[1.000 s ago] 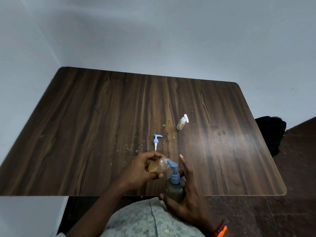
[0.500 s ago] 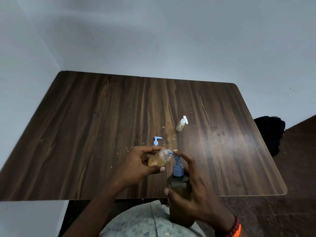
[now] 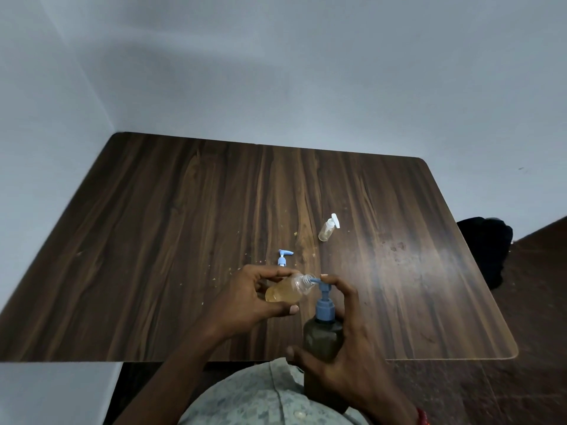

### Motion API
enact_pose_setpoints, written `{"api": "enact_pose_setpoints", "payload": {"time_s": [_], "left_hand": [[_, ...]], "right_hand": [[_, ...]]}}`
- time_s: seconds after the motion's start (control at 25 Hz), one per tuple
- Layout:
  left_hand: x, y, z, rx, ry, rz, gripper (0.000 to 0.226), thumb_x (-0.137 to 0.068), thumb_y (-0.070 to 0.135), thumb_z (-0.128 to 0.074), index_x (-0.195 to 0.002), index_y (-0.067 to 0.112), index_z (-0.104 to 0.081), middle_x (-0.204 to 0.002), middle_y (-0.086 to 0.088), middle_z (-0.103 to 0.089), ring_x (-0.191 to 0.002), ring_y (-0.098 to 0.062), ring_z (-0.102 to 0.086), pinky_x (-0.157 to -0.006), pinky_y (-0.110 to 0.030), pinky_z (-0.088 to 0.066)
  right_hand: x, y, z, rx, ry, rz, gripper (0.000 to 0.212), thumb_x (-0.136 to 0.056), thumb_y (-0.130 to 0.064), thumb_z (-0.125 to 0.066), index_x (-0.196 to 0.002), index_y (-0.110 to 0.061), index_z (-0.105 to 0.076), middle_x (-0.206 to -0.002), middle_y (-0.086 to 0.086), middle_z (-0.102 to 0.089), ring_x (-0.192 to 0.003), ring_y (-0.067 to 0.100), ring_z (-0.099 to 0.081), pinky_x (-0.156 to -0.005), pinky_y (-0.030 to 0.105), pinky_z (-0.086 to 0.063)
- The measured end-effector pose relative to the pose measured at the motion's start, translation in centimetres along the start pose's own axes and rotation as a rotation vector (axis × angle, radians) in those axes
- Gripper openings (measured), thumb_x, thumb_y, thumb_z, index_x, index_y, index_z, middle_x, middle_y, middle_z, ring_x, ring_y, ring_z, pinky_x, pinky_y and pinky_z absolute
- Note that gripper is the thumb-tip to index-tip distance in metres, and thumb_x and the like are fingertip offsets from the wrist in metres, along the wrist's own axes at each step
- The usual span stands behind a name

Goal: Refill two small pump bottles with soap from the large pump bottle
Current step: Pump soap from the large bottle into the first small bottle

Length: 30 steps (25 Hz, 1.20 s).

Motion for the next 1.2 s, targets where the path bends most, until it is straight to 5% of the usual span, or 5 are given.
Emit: {"api": "enact_pose_setpoints", "payload": {"time_s": [0.24,0.44,0.68,0.92,1.2], "left_hand": [[-0.05,-0.1,-0.2,-0.003,-0.003,0.021,0.06,-0.075,0.023,-0.094,-0.129,0.036,-0.072,-0.125,0.013,-0.075,-0.114,-0.013,-0.071,-0.097,-0.049,-0.062],[0.05,-0.17,-0.23,0.018,0.001,0.039,0.062,-0.075,0.022,-0.094,-0.132,0.031,-0.071,-0.127,0.01,-0.075,-0.117,-0.013,-0.071,-0.099,-0.049,-0.061],[0.23,0.36,-0.71,-0.011,-0.023,0.028,0.058,-0.075,0.016,-0.094,-0.129,0.028,-0.074,-0.122,0.009,-0.078,-0.112,-0.015,-0.073,-0.097,-0.05,-0.061],[0.26,0.46,-0.5,0.025,-0.015,0.036,0.062,-0.077,0.018,-0.093,-0.134,0.027,-0.07,-0.13,0.006,-0.074,-0.117,-0.017,-0.072,-0.099,-0.049,-0.061],[0.34,0.47,-0.7,-0.026,-0.038,0.032,0.06,-0.076,0.019,-0.093,-0.13,0.032,-0.071,-0.125,0.008,-0.073,-0.113,-0.013,-0.071,-0.094,-0.045,-0.063]], "right_hand": [[-0.34,-0.2,0.48,0.013,-0.031,-0.05,0.084,-0.074,-0.008,-0.085,-0.139,-0.029,-0.036,-0.106,-0.007,-0.066,-0.08,0.002,-0.067,-0.077,0.009,-0.052],[-0.61,-0.59,0.56,0.023,-0.058,-0.042,0.089,-0.077,-0.009,-0.088,-0.144,-0.031,-0.034,-0.132,0.002,-0.061,-0.098,-0.002,-0.06,-0.09,0.003,-0.048],[-0.29,-0.43,0.91,0.067,0.0,-0.057,0.076,-0.076,-0.021,-0.087,-0.132,-0.034,-0.036,-0.109,0.002,-0.067,-0.086,0.014,-0.069,-0.08,0.034,-0.06],[-0.26,-0.41,0.67,0.043,-0.047,-0.058,0.092,-0.076,-0.015,-0.09,-0.149,-0.019,-0.035,-0.14,0.003,-0.059,-0.115,0.021,-0.068,-0.103,0.037,-0.057],[-0.2,-0.63,0.89,0.05,0.0,-0.087,0.075,-0.074,-0.031,-0.083,-0.132,-0.036,-0.037,-0.098,-0.005,-0.07,-0.079,0.01,-0.073,-0.072,0.02,-0.06]]}}
Point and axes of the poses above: each hand's wrist, its own x-axis away from the middle knuckle, its own z-axis out of the back of the hand, y = z × x, the point moved 6 cm from there along -x, towards the middle knuckle
